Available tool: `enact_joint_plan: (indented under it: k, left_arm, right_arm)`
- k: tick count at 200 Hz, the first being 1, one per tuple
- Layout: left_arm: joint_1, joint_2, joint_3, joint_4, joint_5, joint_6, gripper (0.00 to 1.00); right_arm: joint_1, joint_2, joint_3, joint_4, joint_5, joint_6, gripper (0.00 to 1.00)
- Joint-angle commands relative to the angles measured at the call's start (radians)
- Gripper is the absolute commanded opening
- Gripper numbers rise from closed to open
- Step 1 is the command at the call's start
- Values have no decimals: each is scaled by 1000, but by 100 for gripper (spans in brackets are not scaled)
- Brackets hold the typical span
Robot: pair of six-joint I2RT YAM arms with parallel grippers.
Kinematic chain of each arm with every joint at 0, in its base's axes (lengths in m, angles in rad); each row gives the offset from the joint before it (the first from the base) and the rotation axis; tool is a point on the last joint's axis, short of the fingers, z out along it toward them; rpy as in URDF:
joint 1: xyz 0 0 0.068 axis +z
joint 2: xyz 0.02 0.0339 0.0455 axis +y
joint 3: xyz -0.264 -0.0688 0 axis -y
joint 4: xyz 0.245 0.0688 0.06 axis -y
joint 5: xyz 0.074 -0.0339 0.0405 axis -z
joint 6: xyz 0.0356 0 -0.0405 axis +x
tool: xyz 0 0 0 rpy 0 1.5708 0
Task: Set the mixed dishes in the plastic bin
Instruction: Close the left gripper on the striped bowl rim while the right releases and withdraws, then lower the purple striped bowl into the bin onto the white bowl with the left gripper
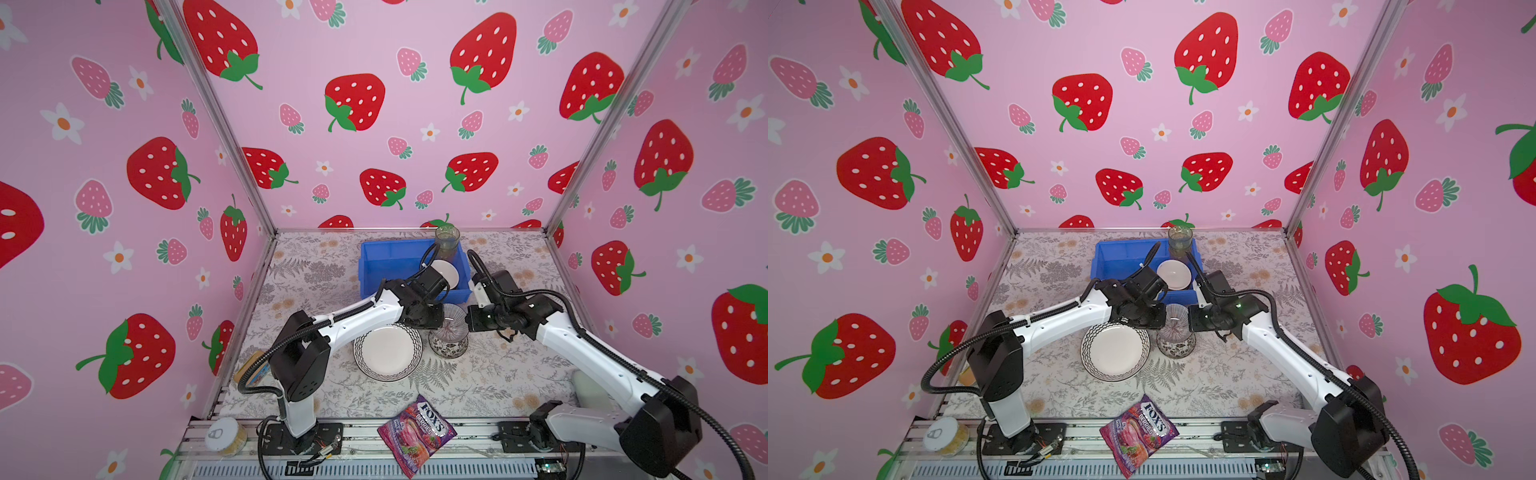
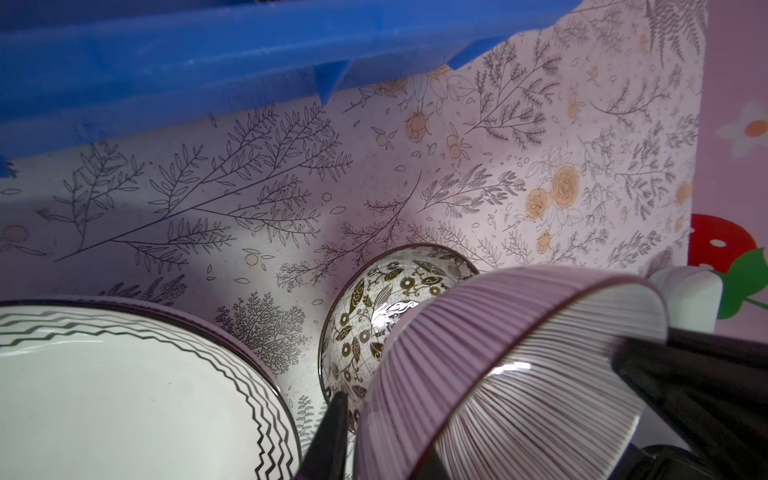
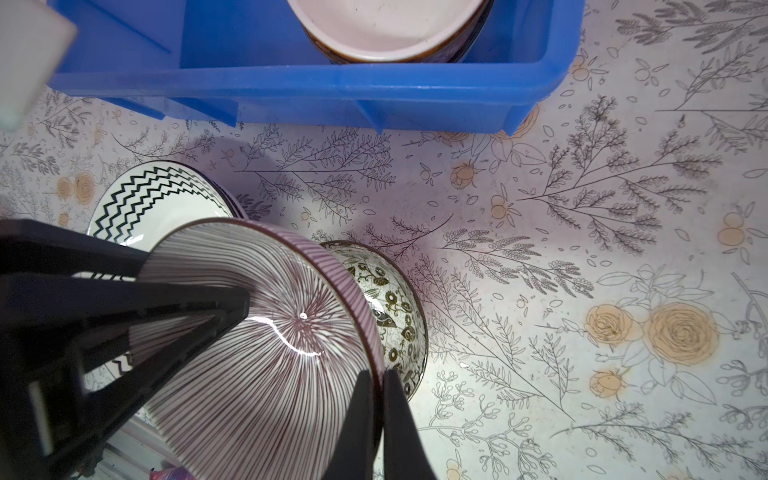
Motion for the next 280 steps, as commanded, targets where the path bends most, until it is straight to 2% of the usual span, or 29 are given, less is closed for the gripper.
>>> enact_joint_plan:
  k: [1, 35, 38, 44, 63, 80, 90, 129, 150, 191, 280]
  left_arm:
    - [-5, 6, 47, -8, 6, 4, 17]
    - [-6, 4, 56, -8, 5, 6, 7]
    - [-6, 4, 56, -9, 7, 7, 3]
    - [-6, 3, 56, -10, 6, 7, 0]
    - [-7, -2, 61, -19, 4, 12, 0]
    - [-7, -5, 65, -27, -1, 18, 0]
    - [-6, -8, 69, -33, -8, 24, 0]
    - [-1, -17, 104, -88, -62, 56, 0]
    - [12, -20, 133, -114, -86, 72, 0]
    - [53, -5, 220, -162, -124, 107, 0]
    - [178, 127, 472, -172, -142, 157, 0]
  right_arm:
    - [-10, -28, 10, -2, -4, 3, 0]
    - [-21, -30, 5, 0, -8, 1, 0]
    - [-21, -30, 3, 0, -8, 1, 0]
    - [-24, -30, 2, 2, -10, 1, 0]
    - [-29, -31, 2, 7, -15, 0, 0]
    - [-33, -30, 2, 11, -16, -2, 5]
    - [-35, -30, 4, 12, -17, -4, 13]
    - [-62, -48, 35, -12, 1, -19, 57]
    - [-98, -70, 60, -38, 9, -39, 67]
    - [-188, -112, 74, -66, 1, -84, 73]
    - [-293, -69, 79, -49, -82, -168, 74]
